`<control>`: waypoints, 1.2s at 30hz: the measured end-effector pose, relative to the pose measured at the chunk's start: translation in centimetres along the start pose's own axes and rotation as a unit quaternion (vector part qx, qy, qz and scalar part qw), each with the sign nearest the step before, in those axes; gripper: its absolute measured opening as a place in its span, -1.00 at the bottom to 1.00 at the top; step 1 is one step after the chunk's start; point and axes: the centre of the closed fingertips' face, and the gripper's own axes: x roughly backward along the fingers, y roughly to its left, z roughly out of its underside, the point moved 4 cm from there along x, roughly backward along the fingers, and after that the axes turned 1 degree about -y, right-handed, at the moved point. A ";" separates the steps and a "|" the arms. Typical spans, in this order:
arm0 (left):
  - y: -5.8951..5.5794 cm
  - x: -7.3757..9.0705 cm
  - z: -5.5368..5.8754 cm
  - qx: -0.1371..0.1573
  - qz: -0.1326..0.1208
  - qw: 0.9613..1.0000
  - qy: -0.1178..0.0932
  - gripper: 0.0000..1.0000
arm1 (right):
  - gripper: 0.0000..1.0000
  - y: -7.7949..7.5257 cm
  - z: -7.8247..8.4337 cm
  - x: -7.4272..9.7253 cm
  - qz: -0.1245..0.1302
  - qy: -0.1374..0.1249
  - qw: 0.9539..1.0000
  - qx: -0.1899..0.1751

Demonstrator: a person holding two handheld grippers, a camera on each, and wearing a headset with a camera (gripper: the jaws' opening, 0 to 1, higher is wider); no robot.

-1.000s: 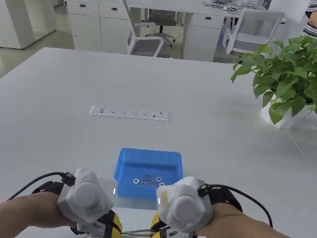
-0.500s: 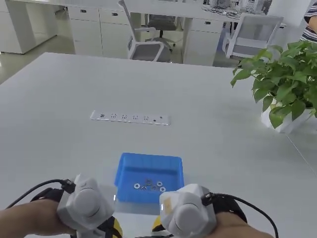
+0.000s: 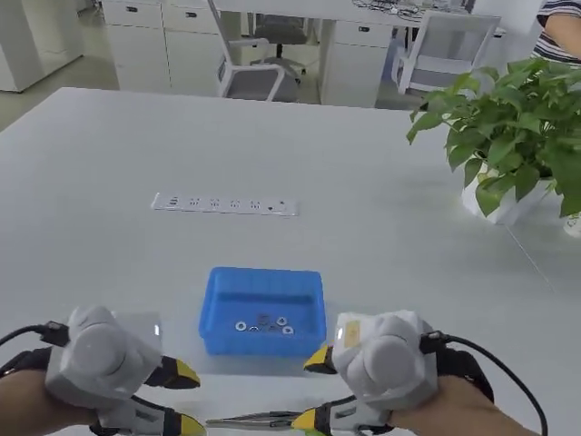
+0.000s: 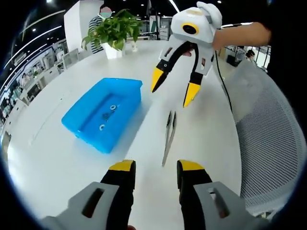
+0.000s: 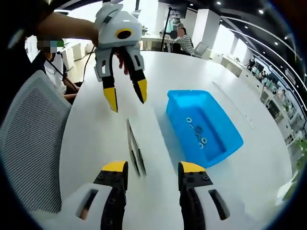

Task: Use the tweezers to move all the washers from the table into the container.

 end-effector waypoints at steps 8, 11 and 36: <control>-0.2 2.8 -1.4 0.034 -0.049 0.996 -0.066 0.21 | 0.34 -1.7 0.2 3.6 0.072 -0.050 0.995 -0.055; -0.5 3.6 -2.1 0.049 -0.063 0.993 -0.090 0.42 | 0.56 -1.8 0.3 4.6 0.083 -0.067 0.992 -0.072; -1.4 4.9 -3.1 0.027 -0.079 0.990 -0.111 0.99 | 1.00 -0.5 2.6 7.5 0.089 -0.108 0.986 -0.090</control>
